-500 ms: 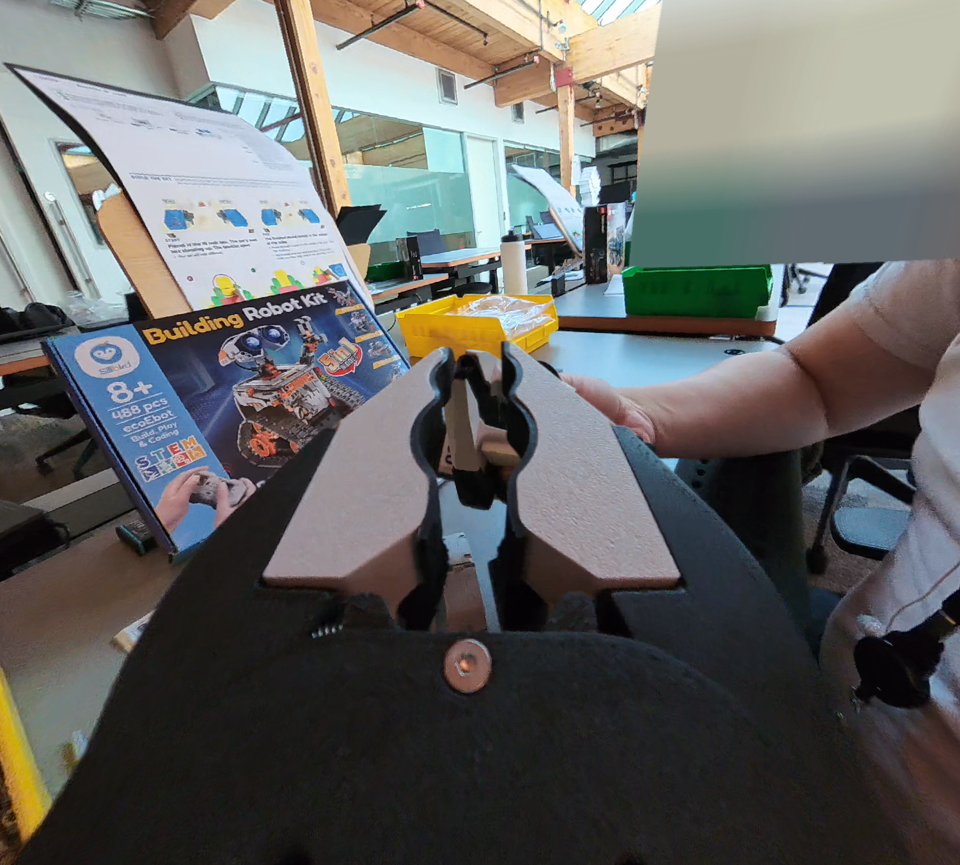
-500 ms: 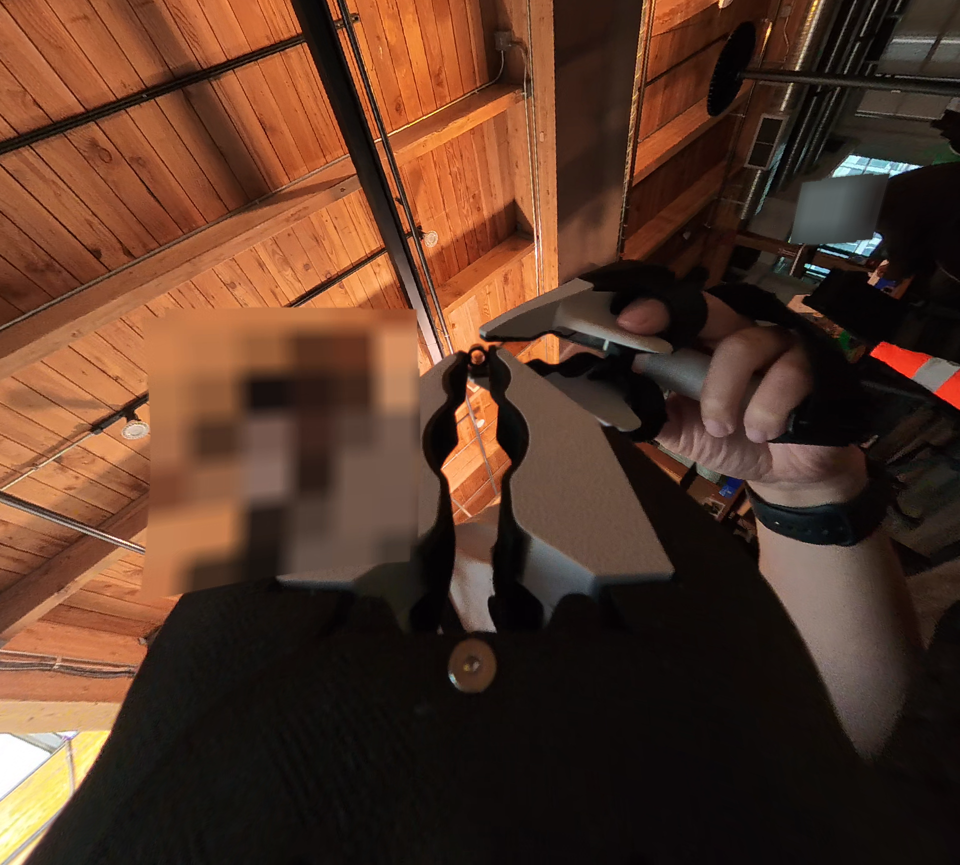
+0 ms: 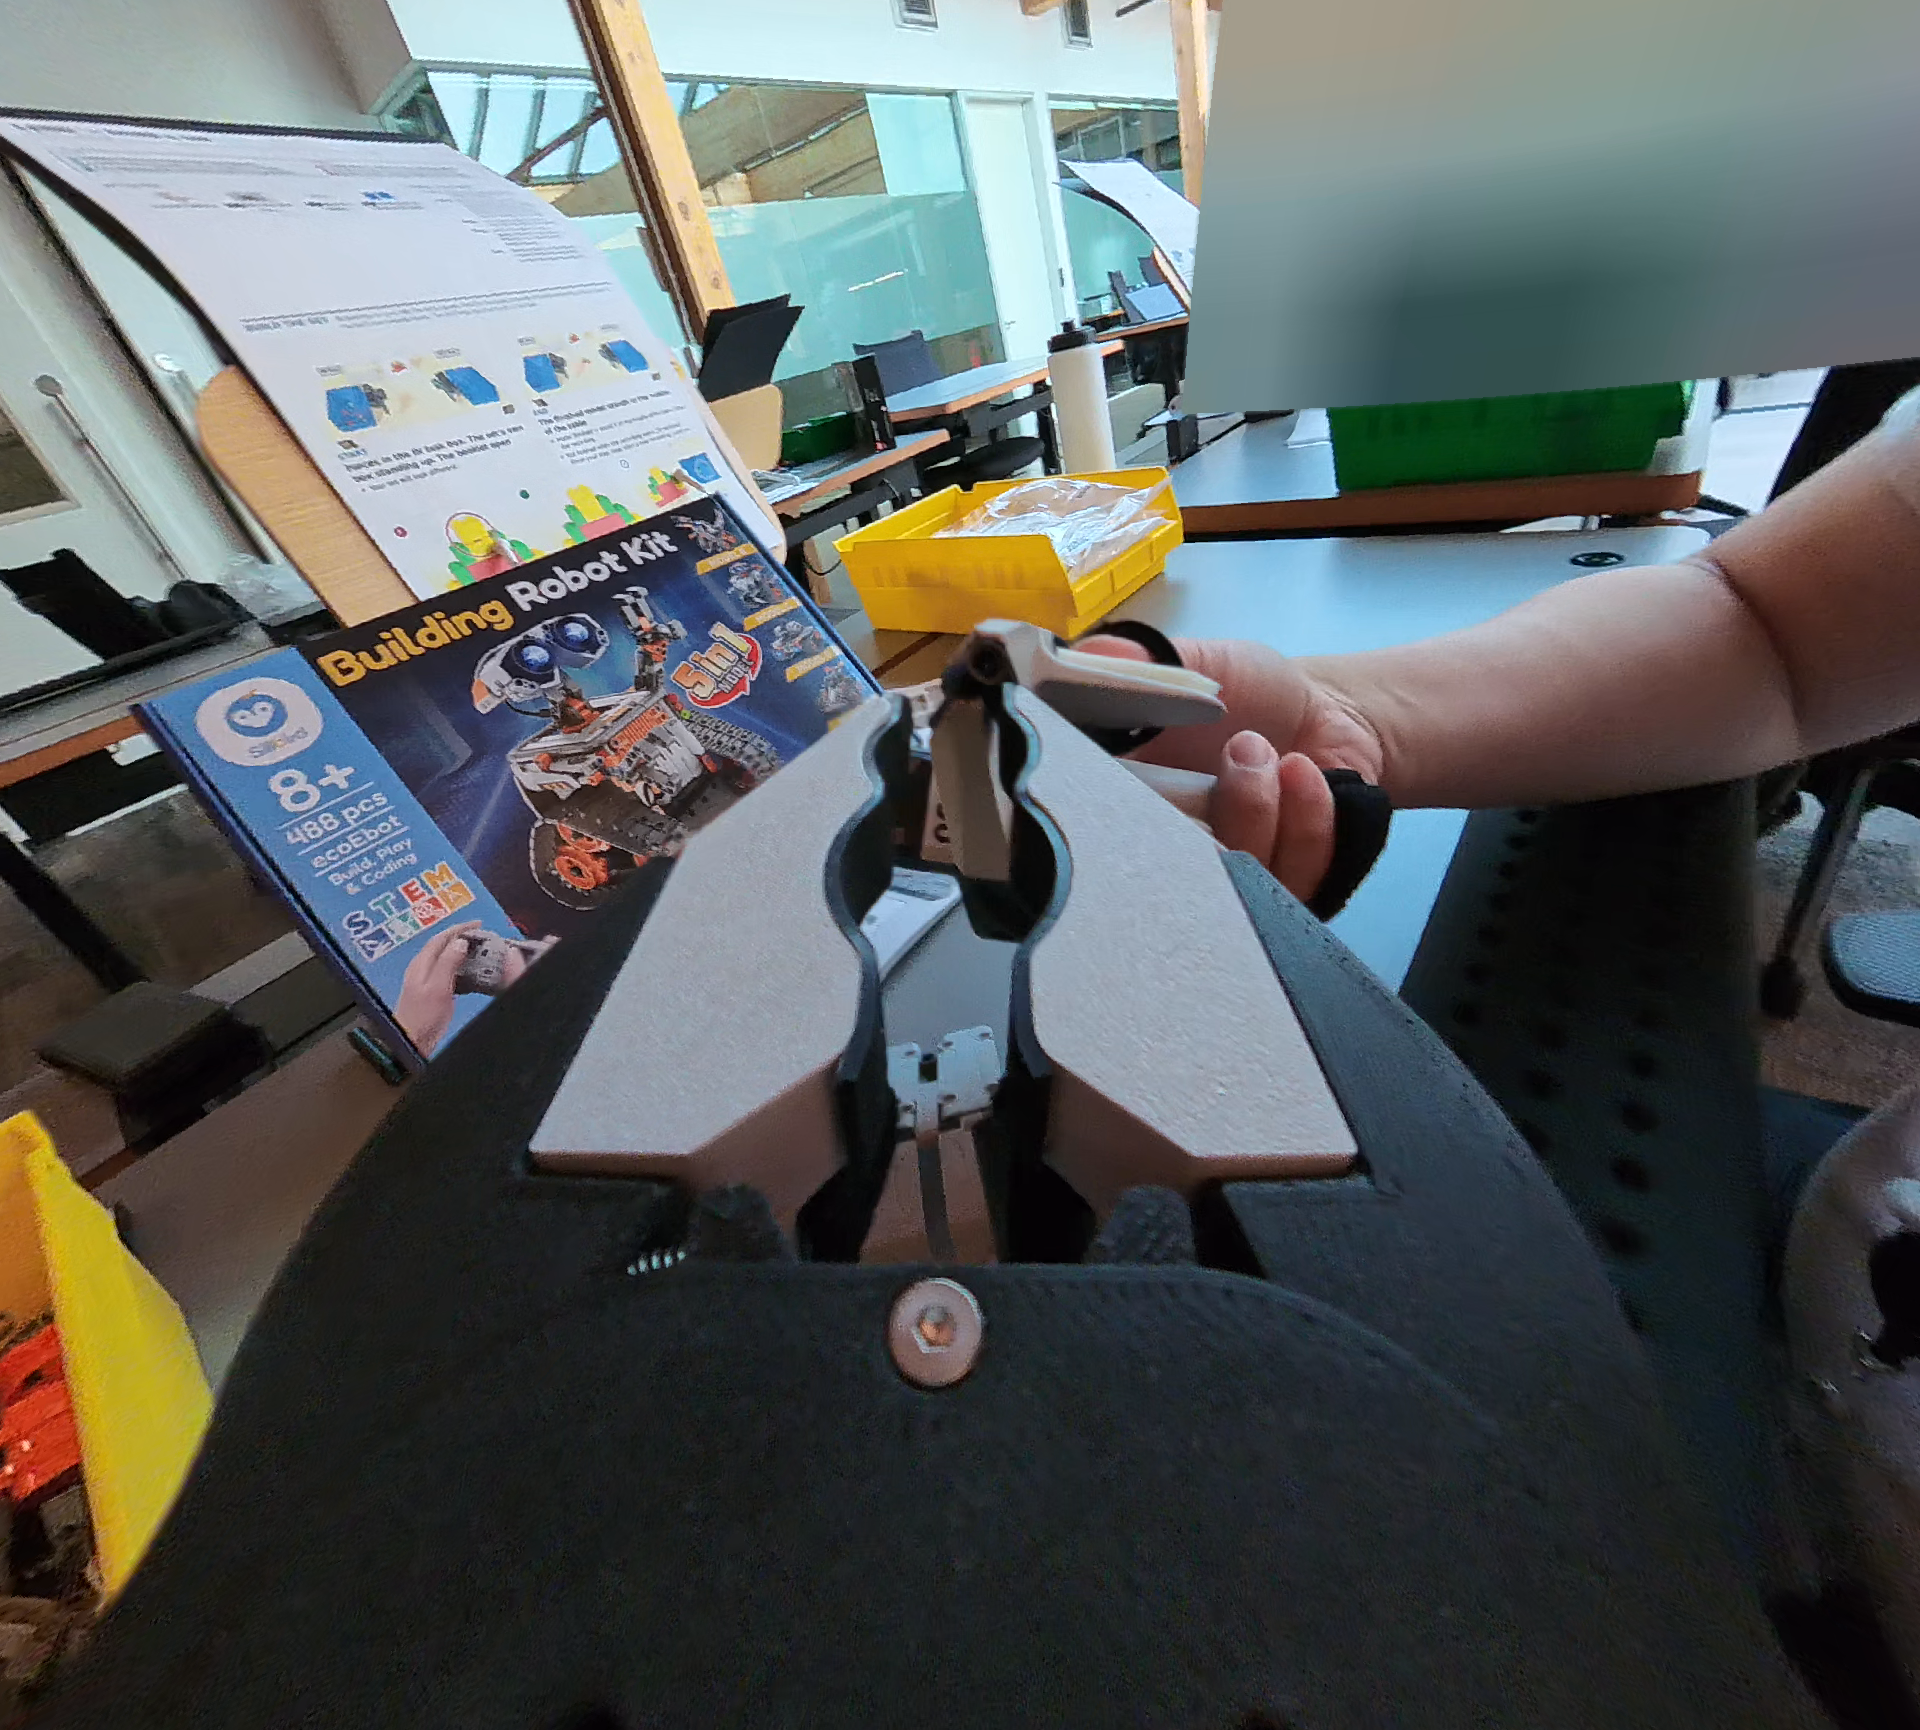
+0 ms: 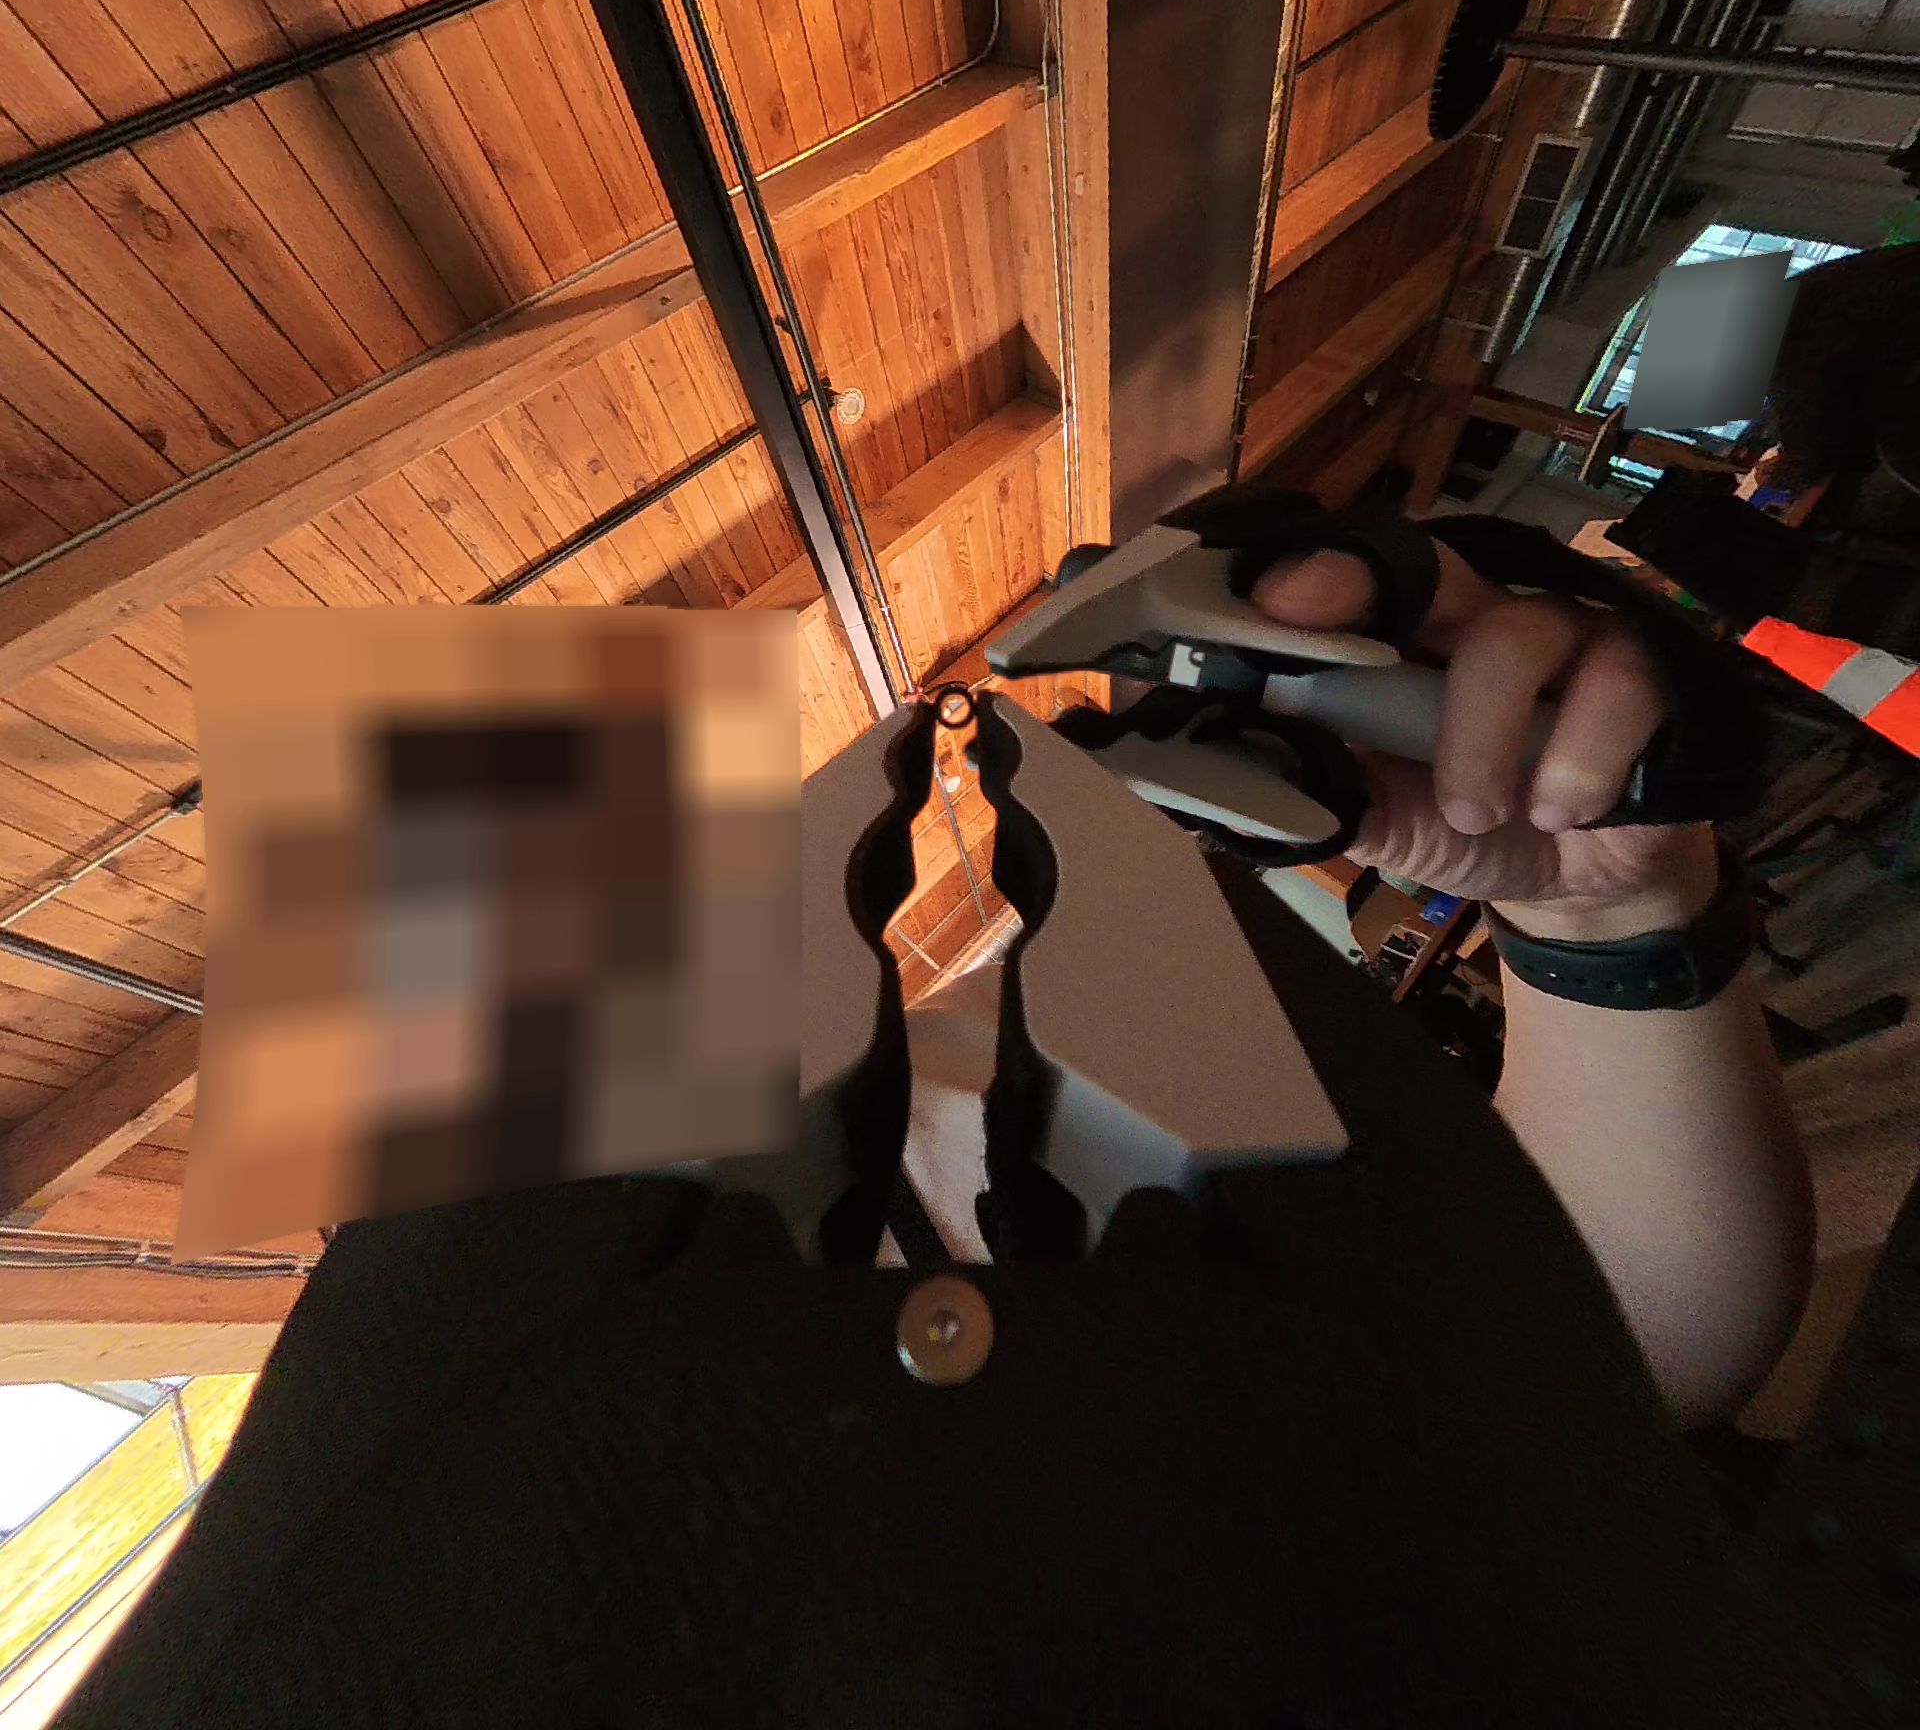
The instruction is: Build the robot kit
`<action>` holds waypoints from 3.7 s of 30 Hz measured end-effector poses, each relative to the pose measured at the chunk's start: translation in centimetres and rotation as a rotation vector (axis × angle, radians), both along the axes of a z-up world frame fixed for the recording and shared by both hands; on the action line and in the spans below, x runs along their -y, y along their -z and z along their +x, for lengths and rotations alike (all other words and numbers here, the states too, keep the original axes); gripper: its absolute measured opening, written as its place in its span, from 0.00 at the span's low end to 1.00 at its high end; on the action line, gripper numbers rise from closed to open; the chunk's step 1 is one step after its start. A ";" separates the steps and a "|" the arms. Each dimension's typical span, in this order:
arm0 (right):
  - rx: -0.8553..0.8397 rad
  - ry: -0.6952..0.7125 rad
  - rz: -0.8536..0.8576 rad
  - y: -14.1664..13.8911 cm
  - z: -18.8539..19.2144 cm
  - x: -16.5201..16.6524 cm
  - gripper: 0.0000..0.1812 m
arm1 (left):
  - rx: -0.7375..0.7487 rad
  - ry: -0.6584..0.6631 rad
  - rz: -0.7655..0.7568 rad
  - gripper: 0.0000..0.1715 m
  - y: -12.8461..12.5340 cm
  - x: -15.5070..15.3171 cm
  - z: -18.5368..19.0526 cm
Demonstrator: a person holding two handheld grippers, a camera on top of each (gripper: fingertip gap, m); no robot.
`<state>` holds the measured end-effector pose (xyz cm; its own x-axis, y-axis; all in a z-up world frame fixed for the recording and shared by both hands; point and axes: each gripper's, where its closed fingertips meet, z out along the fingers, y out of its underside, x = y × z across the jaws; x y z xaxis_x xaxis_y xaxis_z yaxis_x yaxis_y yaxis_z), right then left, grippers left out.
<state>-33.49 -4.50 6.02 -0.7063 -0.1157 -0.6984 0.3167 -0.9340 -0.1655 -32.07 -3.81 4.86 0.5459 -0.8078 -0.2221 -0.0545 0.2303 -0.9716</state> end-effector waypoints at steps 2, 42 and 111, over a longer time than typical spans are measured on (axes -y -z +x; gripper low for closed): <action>0.002 -0.013 -0.016 0.2 0.2 0.1 0.04 | -0.003 -0.021 0.012 0.10 -0.1 -0.3 0.3; 0.361 0.072 0.231 4.4 0.9 -2.8 0.52 | -0.504 -0.033 -0.409 0.03 7.4 -3.4 0.5; 0.437 0.216 0.068 7.0 2.5 -8.5 0.40 | -0.963 -0.451 -0.844 0.01 19.1 -11.0 -10.5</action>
